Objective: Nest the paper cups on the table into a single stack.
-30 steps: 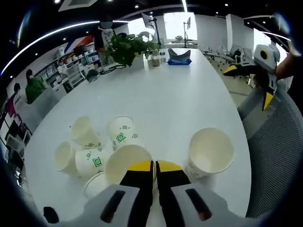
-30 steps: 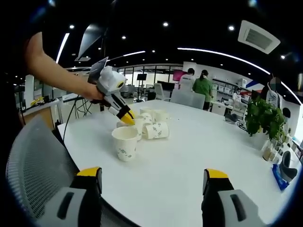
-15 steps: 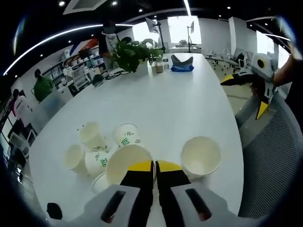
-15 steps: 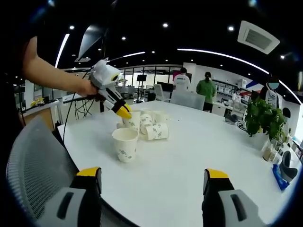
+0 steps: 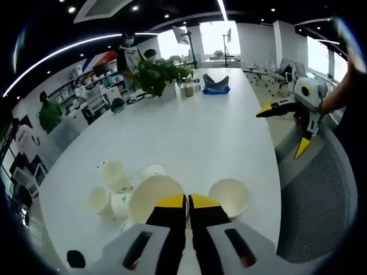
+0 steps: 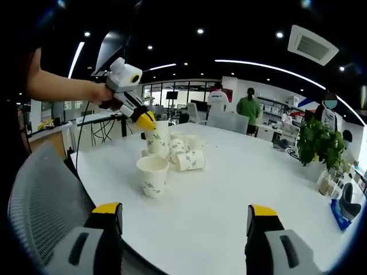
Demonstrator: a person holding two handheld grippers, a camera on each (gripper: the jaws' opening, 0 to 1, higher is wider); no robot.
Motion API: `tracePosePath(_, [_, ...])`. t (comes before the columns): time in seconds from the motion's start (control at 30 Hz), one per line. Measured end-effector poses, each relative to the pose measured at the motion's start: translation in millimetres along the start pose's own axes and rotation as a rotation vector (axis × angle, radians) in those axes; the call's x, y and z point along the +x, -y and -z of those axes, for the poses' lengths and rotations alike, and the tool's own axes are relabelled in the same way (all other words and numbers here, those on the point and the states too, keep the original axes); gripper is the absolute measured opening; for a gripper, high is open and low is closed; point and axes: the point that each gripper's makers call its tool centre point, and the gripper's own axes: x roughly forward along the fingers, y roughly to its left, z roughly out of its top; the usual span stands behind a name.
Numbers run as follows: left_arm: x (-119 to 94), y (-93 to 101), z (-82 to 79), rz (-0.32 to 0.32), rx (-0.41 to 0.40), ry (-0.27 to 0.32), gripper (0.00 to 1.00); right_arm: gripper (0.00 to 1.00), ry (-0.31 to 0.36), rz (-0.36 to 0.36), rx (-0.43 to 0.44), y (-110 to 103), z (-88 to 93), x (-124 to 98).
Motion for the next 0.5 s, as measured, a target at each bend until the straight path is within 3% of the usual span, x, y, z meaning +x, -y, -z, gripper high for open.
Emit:
tracePosePath(0.23, [-8.8, 13.9, -22.7, 0.042, 0.017, 0.01, 0.0, 0.91, -0.002, -0.002, 0.001, -0.7, 0.2, 0.0])
tracePosePath(0.5, [-10.4, 29.4, -27.6, 0.078, 0.038, 0.0, 0.0, 0.9, -0.007, 0.001, -0.002, -0.2, 0.9, -0.1])
